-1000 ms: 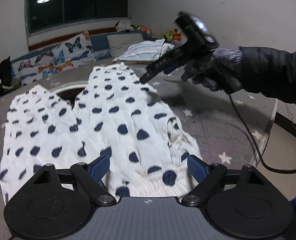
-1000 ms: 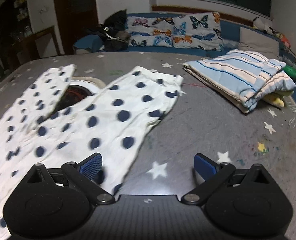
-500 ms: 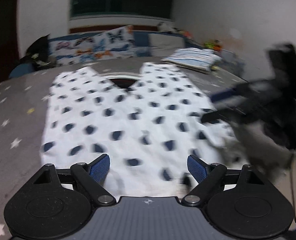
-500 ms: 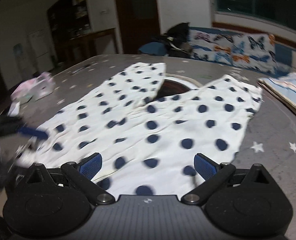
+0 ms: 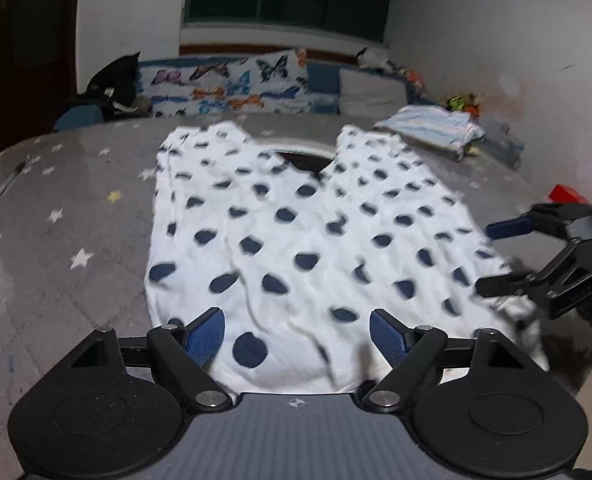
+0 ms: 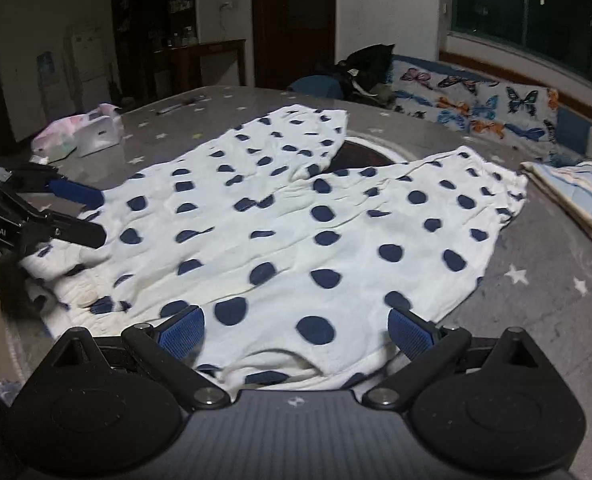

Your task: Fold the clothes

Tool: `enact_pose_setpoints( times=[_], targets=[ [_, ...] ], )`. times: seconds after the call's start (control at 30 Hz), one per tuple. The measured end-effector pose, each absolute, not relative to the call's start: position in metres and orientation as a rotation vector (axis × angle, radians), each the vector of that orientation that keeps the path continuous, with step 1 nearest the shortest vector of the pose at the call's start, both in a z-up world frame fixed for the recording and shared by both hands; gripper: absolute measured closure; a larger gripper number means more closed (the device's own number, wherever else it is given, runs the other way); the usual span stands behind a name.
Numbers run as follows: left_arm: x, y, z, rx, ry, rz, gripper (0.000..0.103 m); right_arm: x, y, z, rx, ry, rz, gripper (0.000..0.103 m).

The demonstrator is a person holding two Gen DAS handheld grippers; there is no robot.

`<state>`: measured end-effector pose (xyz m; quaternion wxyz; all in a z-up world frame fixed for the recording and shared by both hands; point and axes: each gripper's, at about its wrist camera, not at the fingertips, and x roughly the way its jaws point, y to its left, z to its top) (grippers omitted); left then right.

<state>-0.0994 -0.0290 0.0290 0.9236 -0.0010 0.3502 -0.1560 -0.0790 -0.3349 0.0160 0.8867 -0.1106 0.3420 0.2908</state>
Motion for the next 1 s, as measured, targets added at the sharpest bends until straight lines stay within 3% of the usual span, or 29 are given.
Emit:
enact_pose_setpoints(
  times=[0.43, 0.73, 1.0],
  targets=[
    [-0.106, -0.049, 0.043, 0.052, 0.673, -0.374, 0.023, -0.080, -0.343, 0.010, -0.195, 0.730, 0.622, 0.003],
    [-0.123, -0.123, 0.054, 0.138, 0.632, -0.673, 0.021, -0.062, -0.371, 0.019, -0.079, 0.743, 0.568, 0.003],
    [-0.127, -0.186, 0.032, 0.304, 0.642, -0.783, 0.021, -0.028, -0.417, 0.034, 0.030, 0.740, 0.432, 0.004]
  ],
)
